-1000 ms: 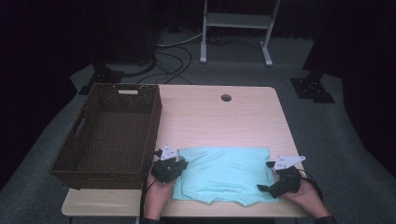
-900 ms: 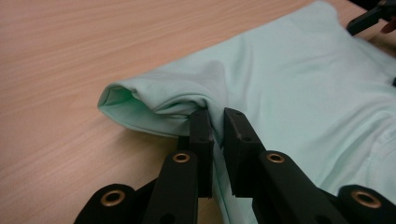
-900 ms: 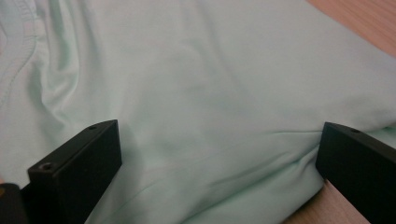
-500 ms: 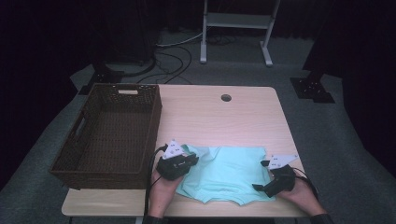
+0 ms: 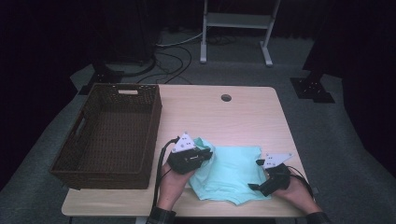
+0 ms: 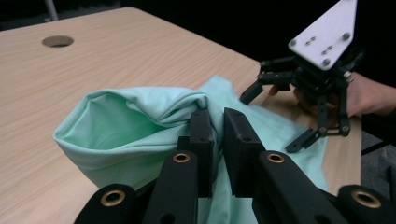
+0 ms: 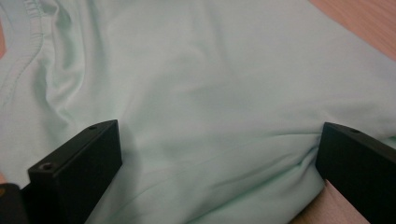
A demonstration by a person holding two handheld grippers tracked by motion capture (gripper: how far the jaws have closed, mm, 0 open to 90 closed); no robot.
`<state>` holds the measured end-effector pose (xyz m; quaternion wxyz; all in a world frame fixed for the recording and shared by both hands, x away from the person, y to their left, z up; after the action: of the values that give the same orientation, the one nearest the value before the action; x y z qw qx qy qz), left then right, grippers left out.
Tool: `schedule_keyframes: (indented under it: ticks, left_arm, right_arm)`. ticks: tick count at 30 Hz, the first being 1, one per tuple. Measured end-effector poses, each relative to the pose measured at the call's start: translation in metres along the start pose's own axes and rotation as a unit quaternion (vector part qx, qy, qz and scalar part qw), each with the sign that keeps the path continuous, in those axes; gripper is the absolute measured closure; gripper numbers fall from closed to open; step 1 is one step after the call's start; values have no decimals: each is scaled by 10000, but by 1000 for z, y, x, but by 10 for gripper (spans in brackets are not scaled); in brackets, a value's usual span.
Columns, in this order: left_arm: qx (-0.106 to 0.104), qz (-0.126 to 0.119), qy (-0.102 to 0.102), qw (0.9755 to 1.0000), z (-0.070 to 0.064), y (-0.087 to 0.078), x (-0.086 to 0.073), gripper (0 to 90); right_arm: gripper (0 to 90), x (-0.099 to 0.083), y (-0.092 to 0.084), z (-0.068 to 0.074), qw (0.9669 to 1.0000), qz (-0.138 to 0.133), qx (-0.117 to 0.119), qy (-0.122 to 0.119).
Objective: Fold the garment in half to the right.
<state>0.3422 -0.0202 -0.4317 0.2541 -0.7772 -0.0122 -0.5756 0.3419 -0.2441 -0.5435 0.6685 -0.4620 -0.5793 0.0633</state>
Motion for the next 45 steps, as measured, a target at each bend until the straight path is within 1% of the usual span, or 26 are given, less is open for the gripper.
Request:
schedule_keyframes:
  ticks: [4,7,9,15,18,25,27,32,36,40,45]
  left_arm:
    - [-143,-3,19,9999,-3,12,6,830]
    - [-205,-26,55,9998,-5,23,10,830]
    - [-263,-71,59,9996,-6,30,14,830]
    - [-460,-171,30,9988,-8,54,20,831]
    - [-532,-196,-21,9984,-9,66,21,830]
    - [-676,-224,-40,9975,-10,89,18,830]
    - [-738,-267,-48,9969,-12,94,18,830]
    - [-814,-346,-119,9960,-13,109,14,830]
    - [-911,-296,-131,9953,-17,124,8,830]
    - [-996,-155,-214,9947,-19,138,1,829]
    - [-992,21,-323,9945,-20,152,-6,828]
  right_arm:
    - [0,3,2,1,10000,5,32,-2]
    - [0,3,2,1,10000,-39,25,-23]
    - [0,3,-1,1,9999,-133,47,-12]
    - [0,-2,-12,-7,9996,-240,-51,100]
    - [0,-5,-13,-8,9997,-228,-34,117]
    - [0,-4,-12,-6,9996,-281,7,97]
    - [0,-4,-12,-5,9996,-274,23,103]
    - [0,-5,-13,-6,9995,-293,32,126]
    - [0,-6,-15,-7,9994,-313,22,169]
    - [0,-8,-16,-8,9994,-307,8,181]
    - [0,-8,-15,-8,9994,-289,5,166]
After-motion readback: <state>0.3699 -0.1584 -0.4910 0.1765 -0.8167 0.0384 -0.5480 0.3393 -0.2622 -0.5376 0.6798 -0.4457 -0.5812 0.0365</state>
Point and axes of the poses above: each handheld gripper's, and its own axes: y roughly forward along the jaws, x roughly out of its top, z roughly to its left, the point moved 8 cm from there along y, roughly forward along the jaws, and after that the axes turned 8 degrees about -x, right-handed, at the moved point
